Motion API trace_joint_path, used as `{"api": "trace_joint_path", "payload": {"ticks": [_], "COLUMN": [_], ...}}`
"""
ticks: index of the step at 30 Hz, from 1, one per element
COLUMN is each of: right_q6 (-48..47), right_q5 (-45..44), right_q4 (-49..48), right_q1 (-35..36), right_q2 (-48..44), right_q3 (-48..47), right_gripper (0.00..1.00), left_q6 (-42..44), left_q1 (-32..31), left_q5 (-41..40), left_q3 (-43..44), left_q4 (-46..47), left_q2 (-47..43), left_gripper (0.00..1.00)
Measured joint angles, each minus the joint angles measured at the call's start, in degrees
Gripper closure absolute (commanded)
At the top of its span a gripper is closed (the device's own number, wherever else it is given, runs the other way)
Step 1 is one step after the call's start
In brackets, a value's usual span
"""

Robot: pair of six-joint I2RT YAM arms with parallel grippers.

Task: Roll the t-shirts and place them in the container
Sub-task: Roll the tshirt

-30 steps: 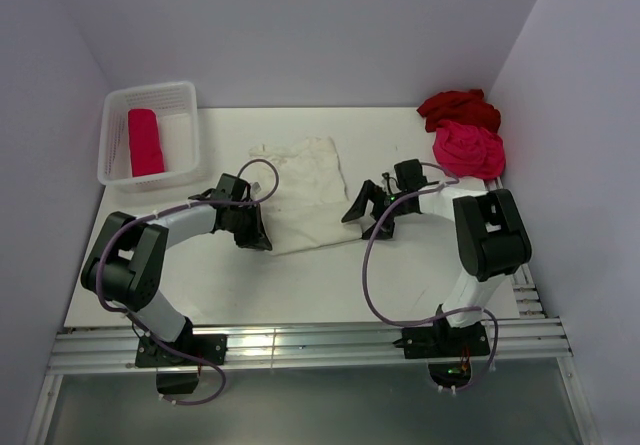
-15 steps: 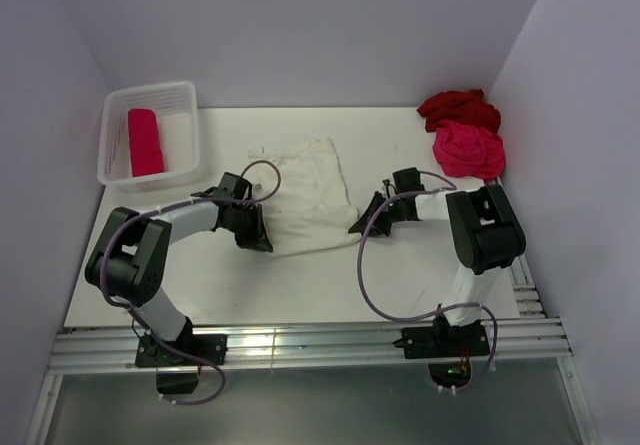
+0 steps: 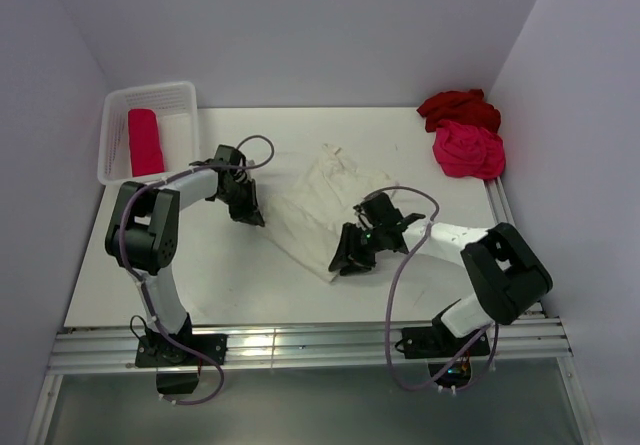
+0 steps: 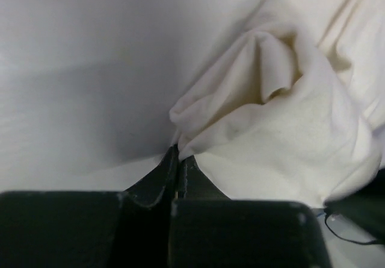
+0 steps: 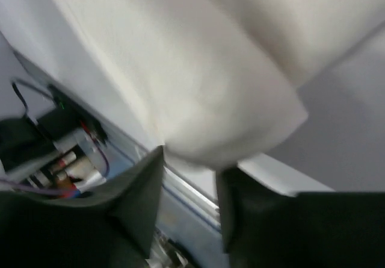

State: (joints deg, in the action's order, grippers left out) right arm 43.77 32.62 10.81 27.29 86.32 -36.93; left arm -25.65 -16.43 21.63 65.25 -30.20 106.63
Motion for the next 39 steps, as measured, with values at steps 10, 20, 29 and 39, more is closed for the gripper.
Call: {"api": "trace_joint_path", "payload": {"ticks": [10, 20, 29, 39], "right_q6": [-1.55, -11.17, -19.8, -28.17], "right_q5": [-5.38, -20.26, -40.85, -57.05], "right_q4": [13.92, 27.69, 33.33, 38.27], "right_q1": [10.51, 17.22, 31.63, 40.81], "right_q2": [-5.99, -7.28, 11.85, 28.55], "right_q3": [-3.06, -26.12, -47.5, -59.84], "right_gripper": [0.31, 0.32, 0.24, 0.22], "left_q6": [3.02, 0.17, -5.64, -13.03], "left_q1": [3.28, 3.26, 5.03, 22.1], "left_q5": [-6.54, -6.51, -8.63, -9.68], "left_q3": [9.31, 5.57, -0.17, -12.37], "left_q4": [-2.14, -6.58, -11.98, -13.38], "left_q2": [3.74, -10.25, -24.94, -42.69], "left_gripper": [0.51, 0.42, 0.15, 0.15]}}
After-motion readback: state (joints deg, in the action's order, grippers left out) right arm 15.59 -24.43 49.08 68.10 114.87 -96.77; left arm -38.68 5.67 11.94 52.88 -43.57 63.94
